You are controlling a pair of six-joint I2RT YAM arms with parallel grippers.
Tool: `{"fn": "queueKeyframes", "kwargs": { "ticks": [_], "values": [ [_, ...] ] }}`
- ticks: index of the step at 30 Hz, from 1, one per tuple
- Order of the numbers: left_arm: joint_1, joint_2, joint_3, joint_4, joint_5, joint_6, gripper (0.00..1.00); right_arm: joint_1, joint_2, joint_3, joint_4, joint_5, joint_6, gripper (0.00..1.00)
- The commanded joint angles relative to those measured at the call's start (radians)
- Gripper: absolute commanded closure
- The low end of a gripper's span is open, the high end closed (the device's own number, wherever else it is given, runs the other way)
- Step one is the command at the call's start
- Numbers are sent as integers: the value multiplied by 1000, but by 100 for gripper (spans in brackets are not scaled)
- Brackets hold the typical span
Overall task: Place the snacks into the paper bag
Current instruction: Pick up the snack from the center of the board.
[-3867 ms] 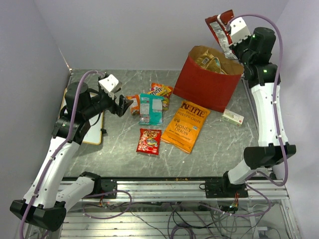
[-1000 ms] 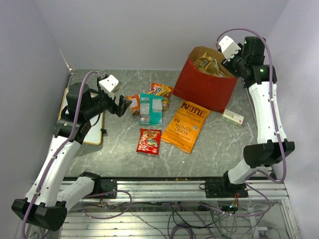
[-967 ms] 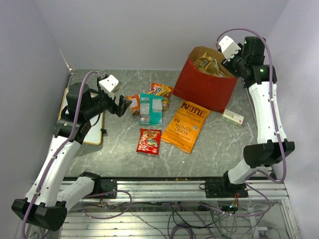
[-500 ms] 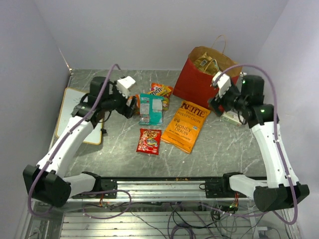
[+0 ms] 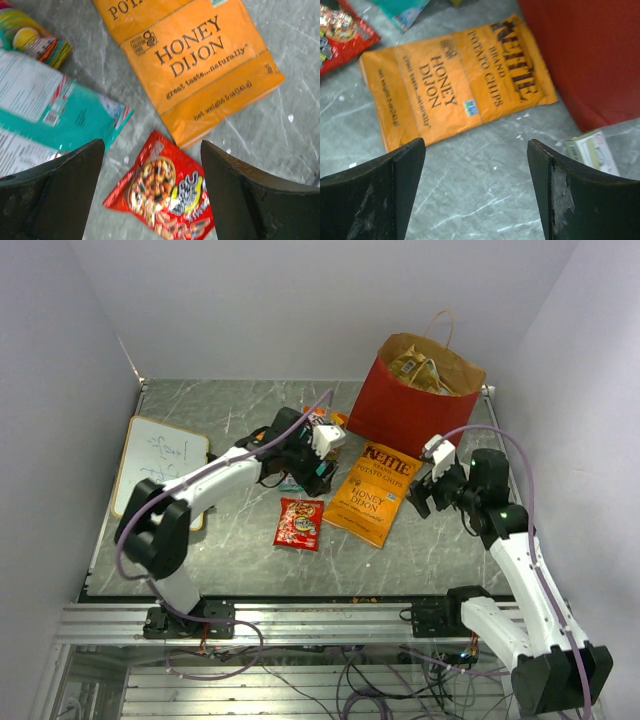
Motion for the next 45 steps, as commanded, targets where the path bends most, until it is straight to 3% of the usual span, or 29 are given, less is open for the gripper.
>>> {"fn": "queueKeyframes", "kwargs": {
  "ticks": [1, 6, 13, 26, 37, 45],
  "values": [
    [-41, 143, 129, 121, 54, -63, 12, -52, -56, -8, 114, 49, 66, 17],
    [-63, 352, 298, 117, 77, -99, 13, -167, -109, -22, 91, -23, 67, 17],
    [-69, 538, 459, 114, 123, -155, 13, -220, -125, -26, 74, -65, 64, 17],
    [-69, 596, 399, 214, 86, -219, 7, -228, -123, -32, 65, -87, 49, 17],
    [-113, 590, 265, 269, -10, -259, 29, -228, -106, -30, 63, -85, 43, 17],
    [-122, 598, 225, 304, -84, -286, 59, -228, -107, -33, 62, -77, 41, 17]
  ]
}}
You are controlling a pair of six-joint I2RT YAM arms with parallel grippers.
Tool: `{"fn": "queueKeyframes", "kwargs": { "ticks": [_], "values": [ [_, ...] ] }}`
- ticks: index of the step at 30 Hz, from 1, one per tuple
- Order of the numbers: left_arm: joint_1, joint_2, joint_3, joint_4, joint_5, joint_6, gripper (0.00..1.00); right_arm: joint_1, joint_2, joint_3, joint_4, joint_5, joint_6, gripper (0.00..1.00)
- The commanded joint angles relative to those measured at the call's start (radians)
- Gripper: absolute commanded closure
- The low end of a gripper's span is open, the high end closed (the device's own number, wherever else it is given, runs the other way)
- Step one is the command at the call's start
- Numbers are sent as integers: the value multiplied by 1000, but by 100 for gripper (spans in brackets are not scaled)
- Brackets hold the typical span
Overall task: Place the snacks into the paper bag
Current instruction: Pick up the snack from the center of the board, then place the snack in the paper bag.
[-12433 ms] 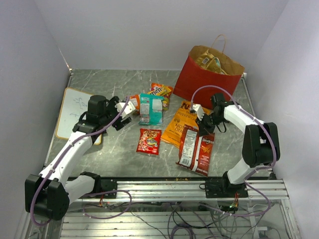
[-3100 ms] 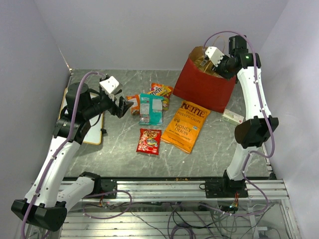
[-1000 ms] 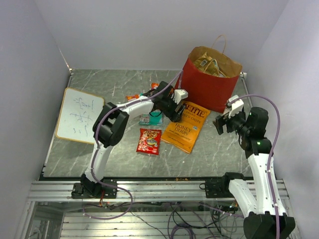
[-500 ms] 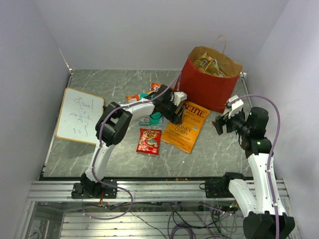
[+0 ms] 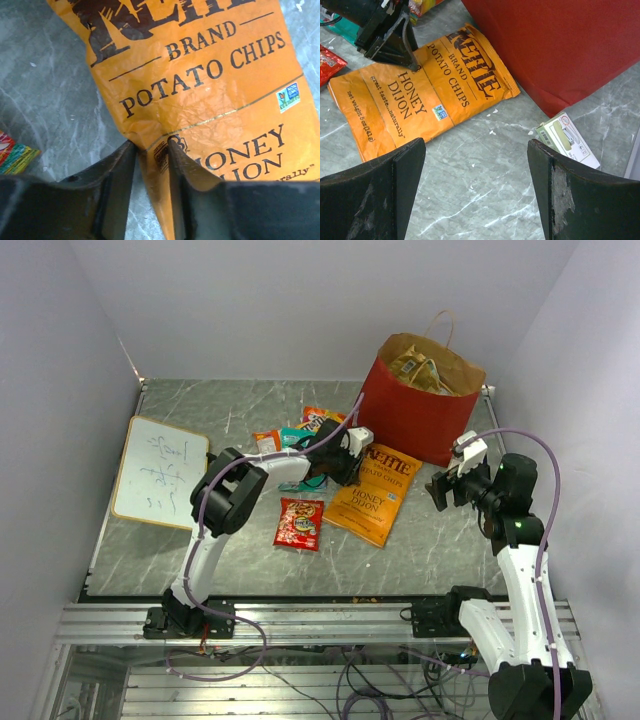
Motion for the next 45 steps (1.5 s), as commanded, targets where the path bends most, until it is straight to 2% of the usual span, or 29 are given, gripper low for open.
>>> {"fn": "queueKeyframes", "kwargs": {
  "ticks": [1, 5, 7, 16, 22, 27, 31, 34, 40, 45],
  "values": [
    [-30, 25, -52, -42, -25, -16, 63, -7, -12, -10, -6, 1, -9, 17],
    [-31, -7, -40, -41, 1, 62, 89, -7, -18, -13, -3, 11, -10, 17],
    [-30, -29, -15, -66, 21, 112, 93, -7, -16, -14, -2, 11, -11, 17],
    [-30, -164, 101, -259, 123, 410, 93, -8, -26, -19, 11, -5, -6, 17],
    [-39, -283, 70, -361, 64, 660, 93, -8, -32, -29, 49, 31, 27, 17],
    [-59, -380, 43, -445, 50, 820, 93, -7, -11, -31, 84, -3, 49, 18],
    [-92, -442, 20, -547, 32, 990, 93, -7, 28, -21, 105, -127, 17, 19],
    [-125, -497, -27, -595, 12, 1087, 93, -7, 65, -22, 114, -283, -62, 19],
    [-201, -556, -112, -581, -1, 1139, 93, -6, 185, -31, 133, -517, -227, 19],
    [-253, -563, -137, -568, -13, 1148, 93, -1, 240, -17, 140, -629, -322, 19]
  ]
}}
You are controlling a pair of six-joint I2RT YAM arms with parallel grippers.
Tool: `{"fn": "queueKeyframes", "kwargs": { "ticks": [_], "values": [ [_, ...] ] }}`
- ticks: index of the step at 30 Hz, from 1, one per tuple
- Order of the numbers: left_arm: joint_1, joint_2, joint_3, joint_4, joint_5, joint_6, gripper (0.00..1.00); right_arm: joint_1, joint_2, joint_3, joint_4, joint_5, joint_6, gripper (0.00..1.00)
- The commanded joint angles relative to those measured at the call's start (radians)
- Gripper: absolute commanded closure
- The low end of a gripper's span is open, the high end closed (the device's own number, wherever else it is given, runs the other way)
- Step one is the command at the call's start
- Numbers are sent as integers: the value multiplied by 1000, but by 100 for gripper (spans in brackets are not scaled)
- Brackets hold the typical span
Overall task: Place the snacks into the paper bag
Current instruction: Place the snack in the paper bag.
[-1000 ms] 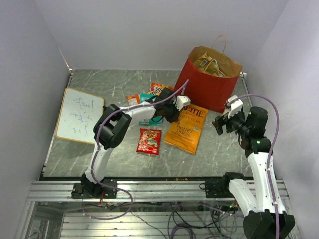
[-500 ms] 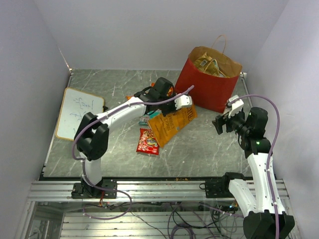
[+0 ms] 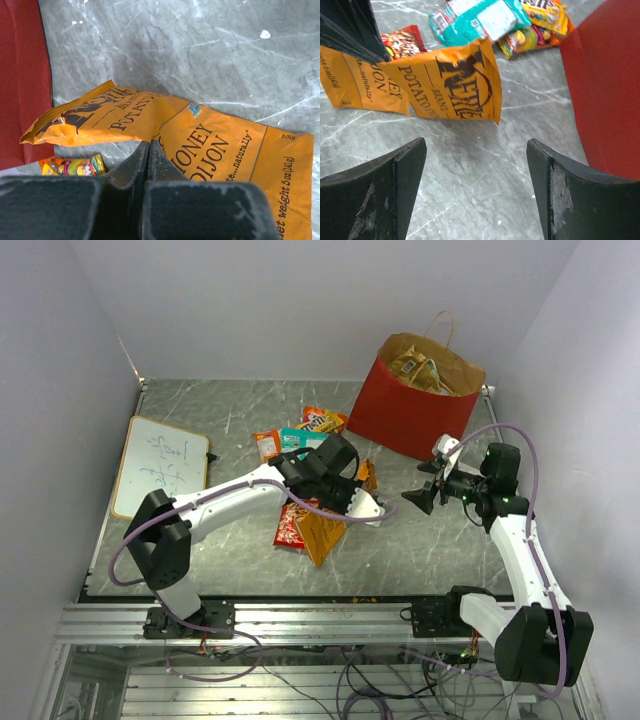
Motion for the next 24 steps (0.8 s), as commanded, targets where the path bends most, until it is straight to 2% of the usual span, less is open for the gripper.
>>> {"fn": "queueKeyframes", "kwargs": {
  "ticks": [1, 5, 10, 16, 24],
  "values": [
    [-43, -25, -10, 3, -9, 43, 93, 6, 29, 10, 16, -166, -164, 19],
    [-61, -32, -10, 3, 11, 35, 93, 42, 75, 41, -58, -186, -331, 19],
    [-79, -44, -20, 7, 19, 28, 93, 139, 146, 111, -125, -143, -449, 19],
    [-84, -51, -29, -4, 37, 25, 93, 285, 164, 120, -45, -74, -407, 19],
    [-84, -71, -59, 9, 44, 29, 93, 378, 291, 199, -138, -16, -493, 19]
  ]
}}
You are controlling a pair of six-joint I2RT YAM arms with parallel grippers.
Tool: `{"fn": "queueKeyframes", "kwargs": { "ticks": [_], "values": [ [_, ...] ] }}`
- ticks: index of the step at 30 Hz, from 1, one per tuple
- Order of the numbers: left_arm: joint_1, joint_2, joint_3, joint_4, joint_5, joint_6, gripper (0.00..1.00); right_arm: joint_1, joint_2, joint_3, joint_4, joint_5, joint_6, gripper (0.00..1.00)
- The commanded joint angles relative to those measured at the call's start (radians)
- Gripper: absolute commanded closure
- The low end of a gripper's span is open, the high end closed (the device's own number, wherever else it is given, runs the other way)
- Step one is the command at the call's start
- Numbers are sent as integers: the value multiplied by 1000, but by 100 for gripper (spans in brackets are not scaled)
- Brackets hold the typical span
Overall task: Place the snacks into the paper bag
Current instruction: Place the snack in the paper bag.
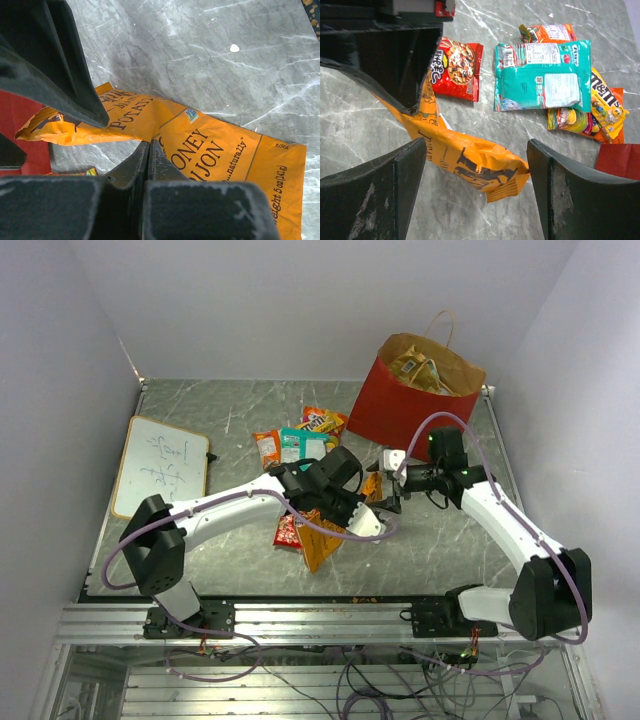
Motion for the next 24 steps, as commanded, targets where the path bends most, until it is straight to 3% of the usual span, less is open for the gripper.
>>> {"fn": "queueKeyframes", "kwargs": {
  "ticks": [1, 11, 24],
  "values": [
    [-10, -38, -17, 8, 43, 11, 93, 35, 61, 47, -43, 41, -65, 19],
    [-10, -57, -32, 12, 30, 15, 93, 61, 155, 92, -172, 103, -165, 24],
    [-10, -69, -35, 16, 14, 1, 93, 60, 140, 106, -310, 227, -226, 57]
  ]
}}
